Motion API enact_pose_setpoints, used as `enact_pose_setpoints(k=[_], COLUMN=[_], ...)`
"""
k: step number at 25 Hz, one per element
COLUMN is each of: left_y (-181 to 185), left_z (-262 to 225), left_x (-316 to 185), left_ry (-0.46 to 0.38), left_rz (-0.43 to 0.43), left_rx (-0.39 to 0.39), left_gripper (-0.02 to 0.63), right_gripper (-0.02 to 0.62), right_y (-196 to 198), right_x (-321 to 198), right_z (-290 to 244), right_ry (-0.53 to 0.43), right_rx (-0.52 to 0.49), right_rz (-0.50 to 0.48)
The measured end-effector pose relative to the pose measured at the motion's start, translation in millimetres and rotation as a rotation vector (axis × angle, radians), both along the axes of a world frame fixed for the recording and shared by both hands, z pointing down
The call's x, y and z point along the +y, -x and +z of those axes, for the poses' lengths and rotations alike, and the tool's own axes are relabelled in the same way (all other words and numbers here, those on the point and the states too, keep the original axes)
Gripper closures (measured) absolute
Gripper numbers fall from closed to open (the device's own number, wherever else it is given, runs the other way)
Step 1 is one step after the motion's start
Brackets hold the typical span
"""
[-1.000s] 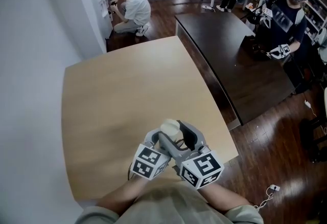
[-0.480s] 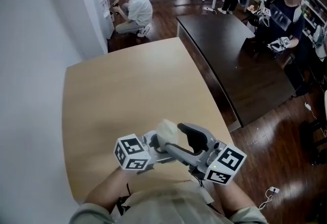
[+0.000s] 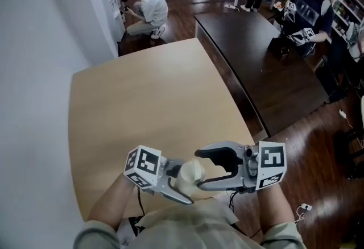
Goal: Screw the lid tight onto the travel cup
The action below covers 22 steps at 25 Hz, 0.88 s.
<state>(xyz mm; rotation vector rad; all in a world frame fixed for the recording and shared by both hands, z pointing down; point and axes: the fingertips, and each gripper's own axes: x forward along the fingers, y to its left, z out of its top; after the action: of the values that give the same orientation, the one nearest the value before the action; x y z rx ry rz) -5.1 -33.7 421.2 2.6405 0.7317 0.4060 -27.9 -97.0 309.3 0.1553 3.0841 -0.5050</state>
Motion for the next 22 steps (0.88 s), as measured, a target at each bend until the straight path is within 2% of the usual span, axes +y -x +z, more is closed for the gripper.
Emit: enact_pose_setpoints(k=[4,13,17,22], left_y=[-2,-3,-5,-8], left_z=[-9,-8,-4,10], left_x=[10,13,0,-32], left_ry=[0.021,0.01,-0.01,-0.089], left_rz=[0.053,0.067,-0.002,-0.173], left_rx=[0.03,0.008,-0.003,-0.052], left_gripper=[0.293,0.293,0.293,0.291], right_gripper=[0.284,0.287,0.307,0.319], right_y=[7,17,15,11], right_x=[21,18,9,-13], right_z=[-1,11,13,22], right_ry=[-0.002,-0.004,-0.012,-0.033], right_rx=[-0.002,-0.004,0.015,0.073], right_rz=[-0.122,-0.104,-0.038,0.115])
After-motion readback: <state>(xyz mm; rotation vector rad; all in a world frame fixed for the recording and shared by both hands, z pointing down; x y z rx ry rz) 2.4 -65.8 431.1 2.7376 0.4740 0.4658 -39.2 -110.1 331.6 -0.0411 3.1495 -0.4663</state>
